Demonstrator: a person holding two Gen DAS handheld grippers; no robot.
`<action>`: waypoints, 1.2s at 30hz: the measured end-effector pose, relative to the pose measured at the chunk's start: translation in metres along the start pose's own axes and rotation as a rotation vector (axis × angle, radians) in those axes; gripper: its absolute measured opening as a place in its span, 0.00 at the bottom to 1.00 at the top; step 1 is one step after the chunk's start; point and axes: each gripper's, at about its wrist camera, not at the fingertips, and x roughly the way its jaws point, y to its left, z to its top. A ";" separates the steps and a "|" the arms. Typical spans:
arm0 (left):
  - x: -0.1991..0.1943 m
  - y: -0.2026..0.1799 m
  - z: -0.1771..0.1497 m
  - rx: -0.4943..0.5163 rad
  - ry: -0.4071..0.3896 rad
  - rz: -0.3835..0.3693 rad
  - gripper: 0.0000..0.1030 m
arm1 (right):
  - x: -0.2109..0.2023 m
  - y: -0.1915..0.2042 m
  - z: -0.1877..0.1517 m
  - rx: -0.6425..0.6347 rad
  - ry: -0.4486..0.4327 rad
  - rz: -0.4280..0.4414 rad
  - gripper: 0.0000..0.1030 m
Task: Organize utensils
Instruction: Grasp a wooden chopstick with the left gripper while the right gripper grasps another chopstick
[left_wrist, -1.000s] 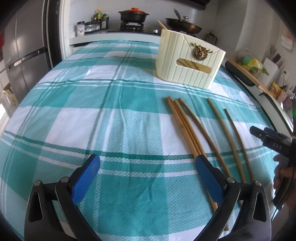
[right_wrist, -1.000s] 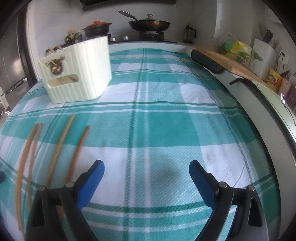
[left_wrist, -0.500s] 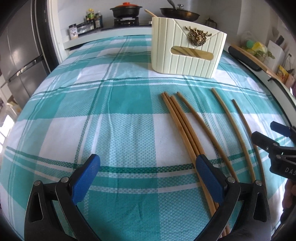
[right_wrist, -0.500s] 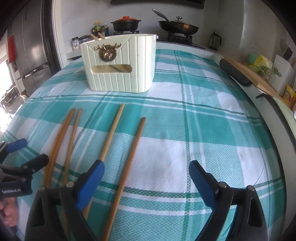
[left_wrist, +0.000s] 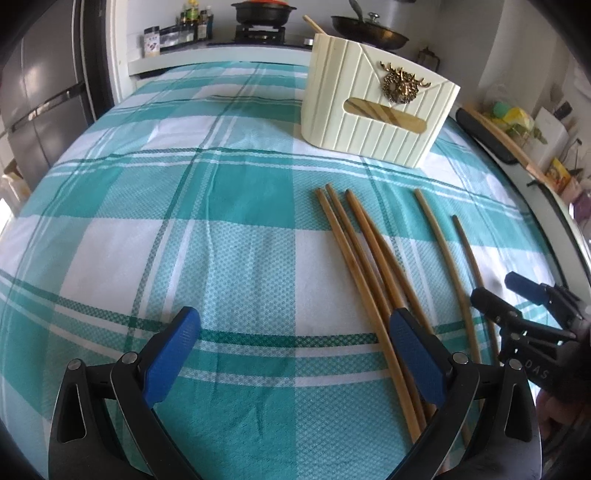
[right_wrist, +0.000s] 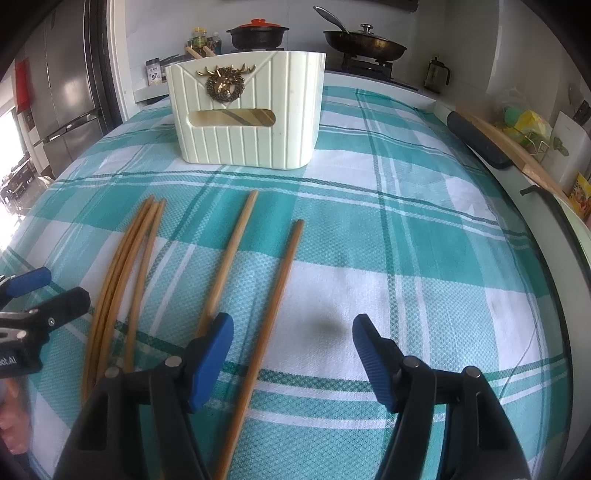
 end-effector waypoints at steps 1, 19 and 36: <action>0.002 -0.003 0.001 0.013 0.000 0.014 0.99 | 0.001 0.001 -0.001 -0.006 0.003 -0.001 0.61; 0.004 0.014 -0.004 0.093 0.035 0.094 0.99 | -0.006 -0.012 -0.009 0.021 0.033 0.002 0.46; 0.040 -0.001 0.050 0.185 0.141 0.031 0.83 | 0.031 -0.020 0.038 0.034 0.081 0.055 0.37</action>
